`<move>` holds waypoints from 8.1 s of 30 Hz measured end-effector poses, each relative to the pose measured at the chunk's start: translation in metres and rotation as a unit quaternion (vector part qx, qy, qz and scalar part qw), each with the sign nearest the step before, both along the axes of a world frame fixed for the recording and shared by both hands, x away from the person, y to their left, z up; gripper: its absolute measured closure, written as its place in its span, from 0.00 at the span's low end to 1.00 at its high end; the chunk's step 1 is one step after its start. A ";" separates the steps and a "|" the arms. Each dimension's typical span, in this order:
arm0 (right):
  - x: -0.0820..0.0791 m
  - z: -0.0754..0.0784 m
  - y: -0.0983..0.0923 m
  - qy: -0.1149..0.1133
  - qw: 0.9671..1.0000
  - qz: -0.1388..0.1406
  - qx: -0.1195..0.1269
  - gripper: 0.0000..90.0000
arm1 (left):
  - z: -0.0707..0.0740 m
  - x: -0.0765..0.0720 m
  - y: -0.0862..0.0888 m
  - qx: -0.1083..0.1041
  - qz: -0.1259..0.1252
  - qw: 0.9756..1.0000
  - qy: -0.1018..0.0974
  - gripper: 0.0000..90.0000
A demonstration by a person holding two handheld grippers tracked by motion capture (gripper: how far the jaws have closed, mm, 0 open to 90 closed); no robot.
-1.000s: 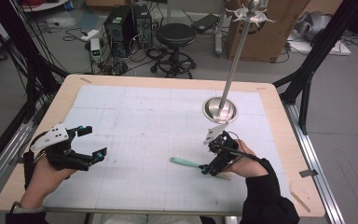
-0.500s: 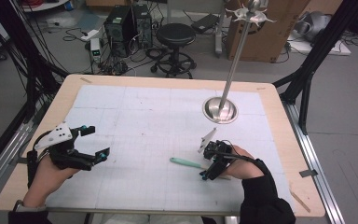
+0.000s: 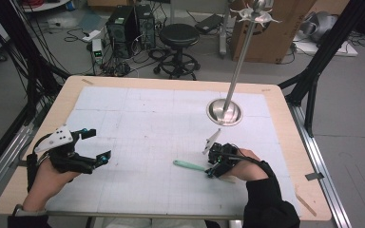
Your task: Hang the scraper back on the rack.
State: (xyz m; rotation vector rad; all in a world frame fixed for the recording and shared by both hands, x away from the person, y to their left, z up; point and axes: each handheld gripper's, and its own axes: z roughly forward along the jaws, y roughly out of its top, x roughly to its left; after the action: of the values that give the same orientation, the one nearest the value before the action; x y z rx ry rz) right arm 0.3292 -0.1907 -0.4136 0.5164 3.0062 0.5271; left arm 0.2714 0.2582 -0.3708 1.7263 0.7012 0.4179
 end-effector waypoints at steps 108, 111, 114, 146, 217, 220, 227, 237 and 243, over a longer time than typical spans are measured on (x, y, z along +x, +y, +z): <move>0.045 0.158 -0.196 -0.241 0.805 -0.284 0.462 0.90 | -0.004 -0.003 0.008 -0.004 0.014 1.000 0.012 0.02; 0.049 0.160 -0.199 -0.245 0.801 -0.287 0.464 0.90 | -0.005 -0.005 0.009 -0.005 0.015 1.000 0.012 0.02; 0.051 0.163 -0.201 -0.248 0.795 -0.289 0.471 0.90 | -0.006 -0.006 0.011 -0.003 0.018 1.000 0.012 0.02; 0.070 0.171 -0.200 -0.255 0.790 -0.303 0.467 0.90 | -0.009 -0.013 0.021 0.000 0.035 0.999 0.017 0.02; 0.014 0.089 -0.128 -0.273 0.828 -0.271 0.407 0.00 | -0.003 0.016 -0.003 -0.005 0.001 1.000 0.009 0.02; 0.003 0.077 -0.122 -0.269 0.824 -0.268 0.421 0.00 | -0.003 0.017 -0.003 -0.009 0.002 1.000 0.010 0.02; -0.018 0.053 -0.107 -0.269 0.834 -0.249 0.412 0.00 | -0.004 0.019 -0.002 -0.010 0.004 1.000 0.010 0.02; -0.037 0.024 -0.103 -0.262 0.839 -0.253 0.405 0.00 | -0.011 0.021 -0.004 0.013 -0.001 1.000 0.020 0.02; -0.038 -0.004 -0.109 -0.236 0.844 -0.276 0.395 0.00 | -0.012 0.023 -0.007 0.016 0.000 1.000 0.020 0.02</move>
State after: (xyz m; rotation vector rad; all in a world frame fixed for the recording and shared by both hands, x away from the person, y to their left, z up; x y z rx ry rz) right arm 0.2910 -0.2998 -0.4176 1.0383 1.9286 1.5406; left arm 0.2943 0.2512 -0.3833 1.7696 0.7261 0.3988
